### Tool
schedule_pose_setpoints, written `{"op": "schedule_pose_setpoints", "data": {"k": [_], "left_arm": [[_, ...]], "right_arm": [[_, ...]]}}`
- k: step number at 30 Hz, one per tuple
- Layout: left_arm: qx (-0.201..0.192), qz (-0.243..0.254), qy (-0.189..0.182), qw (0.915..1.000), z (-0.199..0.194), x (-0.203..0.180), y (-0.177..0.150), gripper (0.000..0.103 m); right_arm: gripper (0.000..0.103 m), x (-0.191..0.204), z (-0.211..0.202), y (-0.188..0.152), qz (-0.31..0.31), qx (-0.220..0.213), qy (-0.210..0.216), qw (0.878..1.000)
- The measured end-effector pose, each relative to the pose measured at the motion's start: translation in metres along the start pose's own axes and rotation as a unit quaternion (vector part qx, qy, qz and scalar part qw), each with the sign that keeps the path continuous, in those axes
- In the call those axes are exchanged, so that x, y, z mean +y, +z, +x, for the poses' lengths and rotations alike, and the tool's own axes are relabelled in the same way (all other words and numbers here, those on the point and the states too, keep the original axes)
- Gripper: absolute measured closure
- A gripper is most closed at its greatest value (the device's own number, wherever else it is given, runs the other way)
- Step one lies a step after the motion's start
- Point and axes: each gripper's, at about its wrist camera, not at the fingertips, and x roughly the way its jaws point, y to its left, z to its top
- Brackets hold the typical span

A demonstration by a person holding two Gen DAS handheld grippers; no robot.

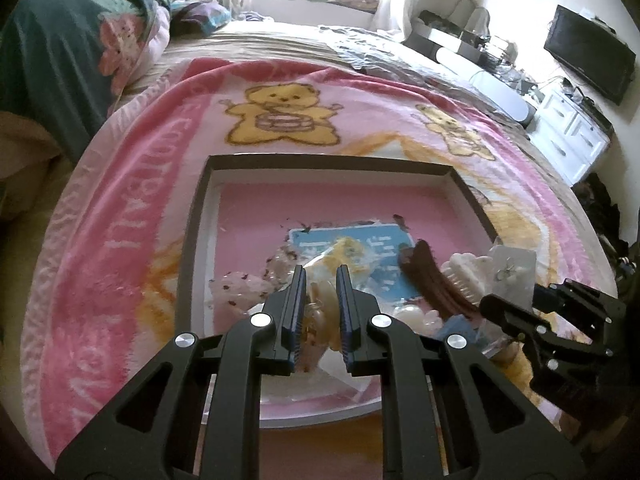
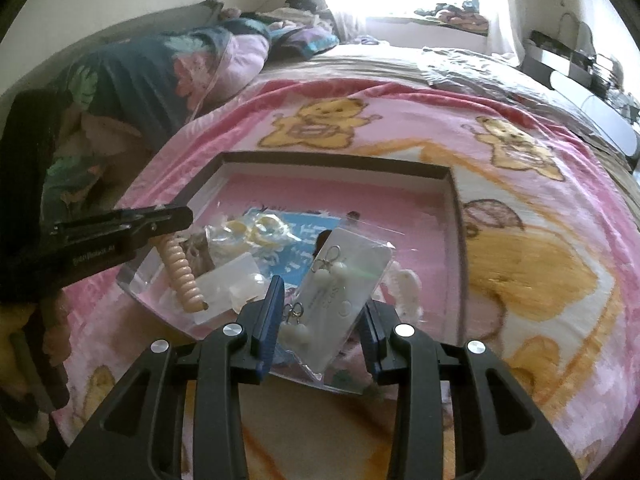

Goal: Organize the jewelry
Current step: 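Carry the hair tie into the tray with left tool while right tool carries the earring card, then open left tool releasing the hair tie while right tool releases the earring card in the tray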

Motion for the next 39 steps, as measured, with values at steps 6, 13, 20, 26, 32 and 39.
{"op": "schedule_pose_setpoints", "data": {"k": [6,13,20,26,32,39], "left_arm": [[0.002,-0.009,0.008,0.9999,0.003,0.011,0.000,0.094],[0.009,-0.011,0.012,0.9998,0.007,0.017,-0.002,0.094],[0.009,-0.010,0.011,0.9998,0.007,0.017,-0.002,0.094],[0.010,-0.009,0.012,0.9998,0.008,0.017,-0.002,0.094],[0.010,-0.005,0.016,0.9998,0.005,0.013,-0.003,0.079],[0.002,-0.008,0.023,0.9997,-0.009,0.011,0.000,0.057]], "right_arm": [[0.069,0.010,0.015,-0.001,-0.012,0.019,0.000,1.000],[0.067,0.014,0.023,-0.004,-0.011,0.031,0.000,0.999],[0.057,0.015,0.020,-0.009,-0.009,0.029,0.001,1.000],[0.048,0.013,0.010,-0.012,-0.004,0.021,0.004,1.000],[0.036,0.011,-0.005,-0.015,0.000,0.011,0.003,1.000],[0.025,0.009,-0.022,-0.019,0.001,-0.001,-0.002,1.000]]}}
